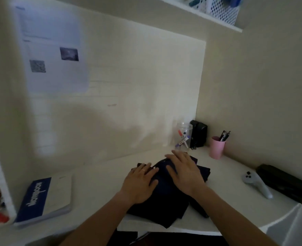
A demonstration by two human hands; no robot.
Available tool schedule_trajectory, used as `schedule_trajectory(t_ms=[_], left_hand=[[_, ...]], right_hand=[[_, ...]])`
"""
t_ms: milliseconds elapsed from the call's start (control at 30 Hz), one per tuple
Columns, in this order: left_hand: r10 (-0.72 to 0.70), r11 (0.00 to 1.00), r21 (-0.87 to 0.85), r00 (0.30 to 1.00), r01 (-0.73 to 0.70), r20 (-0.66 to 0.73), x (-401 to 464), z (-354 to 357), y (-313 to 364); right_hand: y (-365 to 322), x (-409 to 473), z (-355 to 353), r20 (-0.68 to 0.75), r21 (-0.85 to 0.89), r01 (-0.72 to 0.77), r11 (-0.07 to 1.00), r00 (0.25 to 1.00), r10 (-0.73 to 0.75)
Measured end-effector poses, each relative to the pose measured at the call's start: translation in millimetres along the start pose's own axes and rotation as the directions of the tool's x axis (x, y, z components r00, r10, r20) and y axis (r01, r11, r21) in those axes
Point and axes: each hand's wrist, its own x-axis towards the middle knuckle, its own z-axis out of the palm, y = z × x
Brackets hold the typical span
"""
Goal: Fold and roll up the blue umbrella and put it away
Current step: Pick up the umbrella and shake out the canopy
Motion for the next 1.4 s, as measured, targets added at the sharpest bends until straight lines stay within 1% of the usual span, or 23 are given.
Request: schedule_trajectory(t_ms=[67,133,200,233,333,500,567,633,667,733,800,833,867,900,967,1000,1067,1100,1133,1200,1267,1333,1400], left_hand=[[-0.072,0.997,0.015,0.988,0.071,0.136,1.9,25.5,-19.0],[-0.145,0.989,-0.008,0.963,0.151,0.227,-1.5,50.3,-38.7],[-0.179,0.981,-0.026,0.955,0.190,0.235,-6.5,69.5,-50.1],[-0.179,0.981,-0.032,0.959,0.190,0.219,-8.6,76.8,-52.4],[-0.158,0.986,-0.035,0.973,0.166,0.166,-6.7,89.9,-55.0],[-0.151,0.980,0.144,0.986,0.140,0.072,17.2,83.8,-58.3],[-0.152,0.984,0.096,0.988,0.147,0.041,31.7,69.3,-42.7],[-0.119,0.992,-0.050,0.992,0.116,-0.043,40.2,59.0,-24.0],[-0.085,0.990,-0.117,0.992,0.074,-0.089,42.1,56.6,-15.1],[-0.019,0.991,-0.133,0.991,0.002,-0.132,37.9,59.4,1.0],[0.013,0.994,-0.109,1.000,-0.013,0.001,27.3,65.4,5.0],[0.003,0.995,-0.102,0.998,0.003,0.062,23.7,69.1,1.1],[-0.003,0.996,-0.091,0.996,0.011,0.085,21.5,73.3,-5.6],[-0.004,0.999,-0.050,0.997,0.008,0.080,20.5,74.5,-13.2],[-0.011,0.996,0.089,1.000,0.009,0.022,21.8,72.2,-20.5],[-0.021,0.993,0.117,0.998,0.027,-0.053,24.6,69.4,-20.3],[-0.058,0.992,0.100,0.973,0.082,-0.222,26.8,59.0,-6.8],[-0.091,0.990,0.077,0.963,0.114,-0.253,24.6,49.8,6.5],[-0.138,0.986,0.063,0.965,0.156,-0.223,22.3,41.5,21.9],[-0.277,0.957,0.084,0.961,0.276,-0.008,14.1,34.7,48.5],[-0.361,0.932,0.083,0.910,0.352,0.205,8.3,42.8,61.3],[-0.369,0.916,-0.061,0.891,0.397,0.264,9.5,48.7,62.6],[-0.402,0.824,-0.301,0.869,0.480,0.287,15.2,49.0,53.1]], right_hand=[[16.5,5.1,30.6,0.264,-0.114,-0.110,0.987,0.955,0.137],[39.1,4.1,55.6,0.486,-0.168,-0.280,0.945,0.811,0.327],[55.9,-0.6,73.4,0.609,-0.129,-0.433,0.892,0.675,0.416],[60.8,-2.8,80.0,0.619,-0.111,-0.477,0.872,0.653,0.436],[64.4,-3.3,91.2,0.581,-0.134,-0.504,0.853,0.657,0.480],[41.9,2.0,97.6,0.515,-0.181,-0.551,0.815,0.652,0.556],[27.4,3.0,98.9,0.427,-0.189,-0.589,0.786,0.671,0.606],[12.9,3.6,99.7,0.343,-0.153,-0.664,0.732,0.659,0.669],[7.4,4.7,100.3,0.326,-0.091,-0.715,0.693,0.636,0.699],[2.5,5.7,102.8,0.354,0.091,-0.800,0.593,0.583,0.731],[9.3,4.3,102.3,0.400,0.358,-0.824,0.438,0.560,0.726],[16.0,2.5,98.1,0.398,0.457,-0.802,0.385,0.571,0.718],[25.2,-0.4,92.9,0.367,0.495,-0.765,0.412,0.614,0.699],[36.3,-2.8,86.7,0.331,0.460,-0.726,0.511,0.674,0.660],[60.9,-3.9,74.8,0.296,0.266,-0.584,0.767,0.807,0.511],[71.1,-2.2,70.8,0.323,0.157,-0.481,0.863,0.850,0.415],[86.8,3.8,67.6,0.423,0.015,-0.311,0.950,0.863,0.276],[91.9,6.1,67.2,0.466,-0.034,-0.257,0.966,0.851,0.242],[95.7,8.4,66.4,0.476,-0.072,-0.215,0.974,0.851,0.223],[99.1,12.0,60.9,0.410,-0.098,-0.213,0.972,0.881,0.235],[100.6,16.7,52.4,0.345,-0.064,-0.212,0.975,0.912,0.221],[100.3,22.5,41.9,0.319,-0.032,-0.163,0.986,0.933,0.165],[98.7,32.0,28.0,0.255,-0.010,-0.154,0.988,0.955,0.152]])
